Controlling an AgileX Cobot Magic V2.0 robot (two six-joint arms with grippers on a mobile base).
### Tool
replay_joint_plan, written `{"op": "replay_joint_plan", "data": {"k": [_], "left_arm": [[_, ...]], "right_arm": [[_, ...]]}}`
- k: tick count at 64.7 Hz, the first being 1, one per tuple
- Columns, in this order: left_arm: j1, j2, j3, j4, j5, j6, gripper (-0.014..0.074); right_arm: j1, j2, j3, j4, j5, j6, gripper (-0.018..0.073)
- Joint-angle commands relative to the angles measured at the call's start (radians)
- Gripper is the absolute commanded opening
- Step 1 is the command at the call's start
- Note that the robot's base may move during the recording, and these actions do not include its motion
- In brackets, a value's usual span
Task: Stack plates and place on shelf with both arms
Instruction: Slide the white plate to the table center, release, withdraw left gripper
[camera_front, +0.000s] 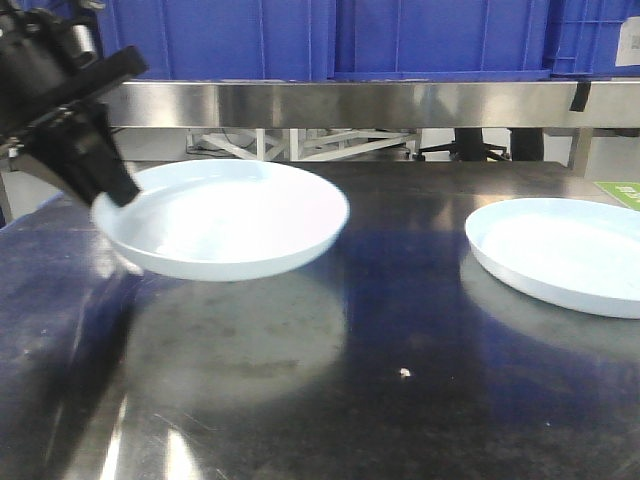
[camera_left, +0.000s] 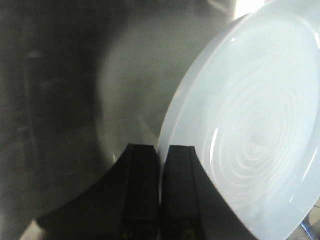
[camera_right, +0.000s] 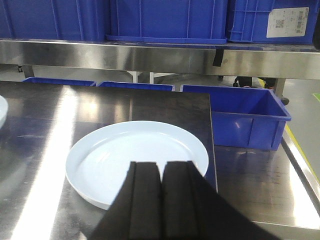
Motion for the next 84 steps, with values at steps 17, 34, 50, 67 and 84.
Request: {"op": "replay_joint_plan", "data": {"k": [17,34,50,67,84], "left_arm": [[-0.151,0.011,-0.033,-0.087,-0.224,-0.009,0.0082],[-0.165,0.019,-0.033,-0.118,-0.212,-0.016,0.0244],[-0.186,-0.023,-0.03,0.014,-0.181,-0.016,0.033],[-0.202,-0.204,0.072,0.193,-0.302,-0.016,0.0323],[-0.206,-0.477,0.347,0.296,-0.661,-0.016,0.0104]], "right_arm": [[-0.001,-0.017,0.002,0.001,-0.091,-0.006,0.0048],[-0.001,-0.017,0.002,0.001,-0.091,-0.006,0.0048],[-0.001,-0.017,0.002,0.001,-0.091,-0.006,0.0048],[-0.001,-0.017,0.002,0.001,-0.091,-0.006,0.0048],[-0.001,-0.017,0.002,0.001,-0.091,-0.006,0.0048]]}}
